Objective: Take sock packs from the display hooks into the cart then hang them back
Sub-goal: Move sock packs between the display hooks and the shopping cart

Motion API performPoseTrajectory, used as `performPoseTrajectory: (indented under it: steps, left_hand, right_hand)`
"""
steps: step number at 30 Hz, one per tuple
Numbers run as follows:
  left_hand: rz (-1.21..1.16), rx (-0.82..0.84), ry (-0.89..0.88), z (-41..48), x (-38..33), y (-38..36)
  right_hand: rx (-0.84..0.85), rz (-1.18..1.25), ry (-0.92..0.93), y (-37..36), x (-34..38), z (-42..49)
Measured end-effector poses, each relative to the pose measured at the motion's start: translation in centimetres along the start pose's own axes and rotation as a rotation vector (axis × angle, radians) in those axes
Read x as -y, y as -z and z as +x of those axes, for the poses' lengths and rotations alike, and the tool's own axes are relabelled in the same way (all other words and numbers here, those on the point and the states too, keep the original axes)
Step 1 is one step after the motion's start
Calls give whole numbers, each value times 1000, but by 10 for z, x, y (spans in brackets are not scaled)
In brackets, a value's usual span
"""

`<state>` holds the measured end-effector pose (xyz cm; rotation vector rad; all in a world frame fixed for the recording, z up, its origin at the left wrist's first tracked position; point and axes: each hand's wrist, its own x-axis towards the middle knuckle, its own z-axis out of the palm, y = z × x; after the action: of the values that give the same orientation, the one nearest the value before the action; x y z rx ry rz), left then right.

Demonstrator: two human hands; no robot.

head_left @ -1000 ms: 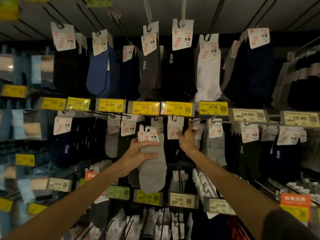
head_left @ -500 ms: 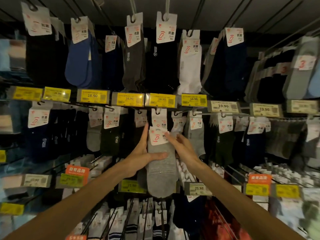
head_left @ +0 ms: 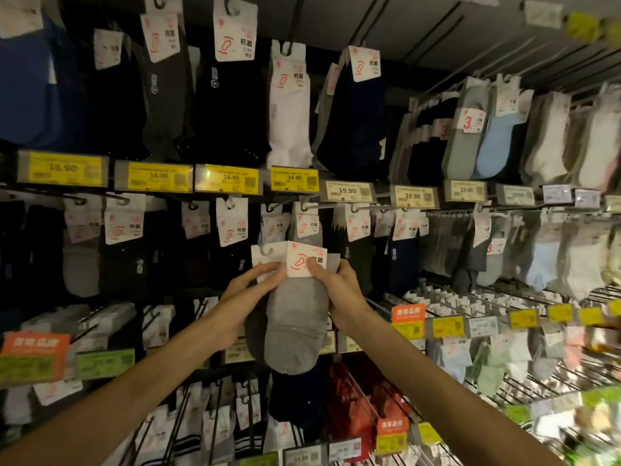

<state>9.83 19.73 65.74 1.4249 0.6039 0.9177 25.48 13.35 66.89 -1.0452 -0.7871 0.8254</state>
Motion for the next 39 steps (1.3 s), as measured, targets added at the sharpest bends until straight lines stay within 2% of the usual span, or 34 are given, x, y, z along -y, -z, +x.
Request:
performPoseTrajectory:
  steps: [6, 12, 15, 24, 30, 35, 39]
  left_hand:
    - [-34, -33, 15, 2, -7, 5]
    - [-158, -86, 48, -8, -19, 28]
    - [-176, -100, 57, -15, -22, 40]
    - [-178, -225, 1, -30, -17, 62]
    - [-124, -230, -27, -41, -17, 68]
    - [-47, -227, 61, -60, 8, 75]
    - [55, -200, 135, -91, 43, 74]
  right_hand:
    - [37, 188, -22, 11, 11, -5]
    - [147, 427, -194, 23, 9, -5]
    - [179, 478, -215, 24, 0, -5]
    - [264, 362, -204, 9, -18, -5]
    - [128, 216, -175, 3, -22, -9]
    - [3, 75, -186, 7, -40, -21]
    - [-15, 18, -226, 6, -71, -40]
